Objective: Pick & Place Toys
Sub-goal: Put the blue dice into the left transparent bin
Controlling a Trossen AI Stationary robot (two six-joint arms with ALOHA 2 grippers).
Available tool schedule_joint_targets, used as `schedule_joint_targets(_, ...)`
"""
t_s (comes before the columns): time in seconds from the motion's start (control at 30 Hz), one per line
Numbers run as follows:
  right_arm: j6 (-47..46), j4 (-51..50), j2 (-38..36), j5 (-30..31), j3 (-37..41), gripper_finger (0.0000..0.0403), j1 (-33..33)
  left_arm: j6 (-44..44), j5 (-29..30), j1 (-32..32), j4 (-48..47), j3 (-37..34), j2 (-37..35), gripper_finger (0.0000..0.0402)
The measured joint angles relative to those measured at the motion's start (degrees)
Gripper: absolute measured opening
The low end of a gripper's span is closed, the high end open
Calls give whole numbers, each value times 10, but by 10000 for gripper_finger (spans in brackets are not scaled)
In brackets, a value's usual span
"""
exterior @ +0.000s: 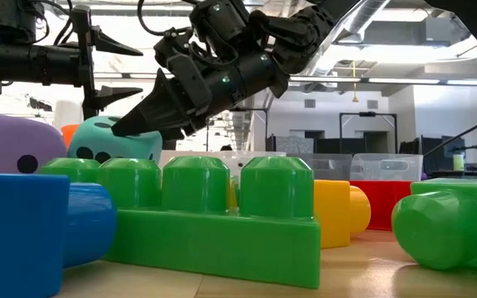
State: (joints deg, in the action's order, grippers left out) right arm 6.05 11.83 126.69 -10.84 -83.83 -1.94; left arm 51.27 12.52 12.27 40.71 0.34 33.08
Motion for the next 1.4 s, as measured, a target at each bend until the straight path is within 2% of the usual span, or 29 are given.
schedule_joint_targets(0.27,-20,-14,-10,-22,1,399,12,0,0,0,0,0,0,298)
schedule_joint_targets(0.67,-15,2,-33,-24,1,400,37,0,-1,0,0,0,0,298)
schedule_joint_targets(0.97,-13,-7,-33,-24,1,400,22,0,-3,0,0,0,0,298)
schedule_joint_targets(1.23,-19,-7,-33,38,1,400,-4,0,-3,0,0,0,0,298)
schedule_joint_targets(1.4,-71,-7,-33,85,1,400,-11,0,-2,0,0,0,0,298)
